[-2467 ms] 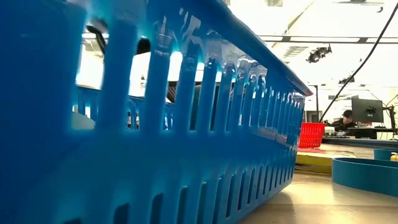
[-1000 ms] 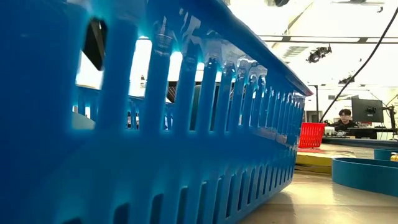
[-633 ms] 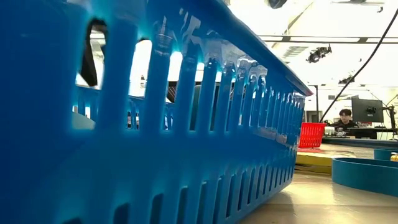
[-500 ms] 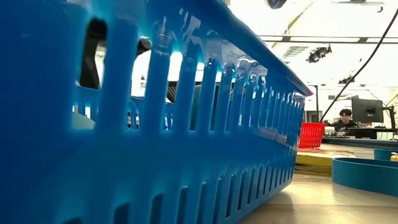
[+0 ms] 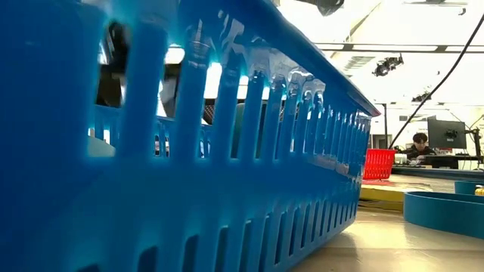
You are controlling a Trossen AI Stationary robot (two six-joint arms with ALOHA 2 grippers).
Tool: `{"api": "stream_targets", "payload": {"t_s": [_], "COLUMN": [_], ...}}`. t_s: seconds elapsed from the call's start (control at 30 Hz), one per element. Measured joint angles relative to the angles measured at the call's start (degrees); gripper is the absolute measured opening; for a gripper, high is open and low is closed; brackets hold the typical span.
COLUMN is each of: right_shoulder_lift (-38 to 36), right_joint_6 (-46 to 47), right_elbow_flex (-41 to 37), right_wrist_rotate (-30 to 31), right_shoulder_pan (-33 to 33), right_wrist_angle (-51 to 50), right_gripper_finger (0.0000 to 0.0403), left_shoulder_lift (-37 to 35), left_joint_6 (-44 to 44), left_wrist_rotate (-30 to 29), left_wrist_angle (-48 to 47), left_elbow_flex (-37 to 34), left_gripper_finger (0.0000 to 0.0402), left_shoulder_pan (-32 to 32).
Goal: Pick & Place Office Desk Supplies
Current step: Put the crayon box into the black bin
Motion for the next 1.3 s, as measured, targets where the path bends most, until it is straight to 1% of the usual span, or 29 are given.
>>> {"api": "stream_targets", "payload": {"t_s": [0.13, 0.3, 0.37, 0.53, 0.67, 0.77, 0.87, 1.2, 1.3], "right_shoulder_lift": [0.02, 0.01, 0.02, 0.02, 0.02, 0.02, 0.02, 0.02, 0.02], "right_joint_6": [0.0, 0.28, 0.31, 0.44, 0.44, 0.44, 0.38, 0.24, 0.24], "right_elbow_flex": [-0.01, -0.01, -0.01, -0.01, -0.01, -0.01, -0.01, -0.01, -0.01], "right_wrist_rotate": [-1.33, -1.31, -1.32, -1.33, -1.32, -1.33, -1.33, -1.33, -1.33], "right_shoulder_pan": [0.07, 0.04, 0.04, 0.07, 0.04, 0.04, 0.05, 0.04, 0.04], "right_wrist_angle": [0.17, 0.27, 0.29, 0.54, 0.55, 0.59, 0.59, 0.83, 0.83], "right_gripper_finger": [0.025, 0.025, 0.025, 0.025, 0.025, 0.025, 0.025, 0.025, 0.025], "left_shoulder_lift": [2.23, 2.22, 2.22, 4.67, 6.38, 6.5, 6.5, 9.48, 9.59], "left_joint_6": [6.72, 10.58, 11.59, 12.38, 15.34, 17.03, 17.26, 15.36, 15.22], "left_wrist_rotate": [4.3, 5.85, 6.58, 11.47, 14.86, 15.59, 15.85, 22.44, 22.65], "left_wrist_angle": [1.09, 2.34, 2.6, 2.99, 4.58, 5.22, 5.13, 5.18, 5.22], "left_elbow_flex": [-0.02, -0.04, -0.04, 0.0, 0.0, -0.02, 0.0, 0.16, 0.15], "left_gripper_finger": [0.0246, 0.0246, 0.0246, 0.0246, 0.0246, 0.0246, 0.0246, 0.0246, 0.0245], "left_shoulder_pan": [1.37, 1.69, 1.98, 3.67, 4.5, 4.52, 4.86, 7.49, 7.82]}}
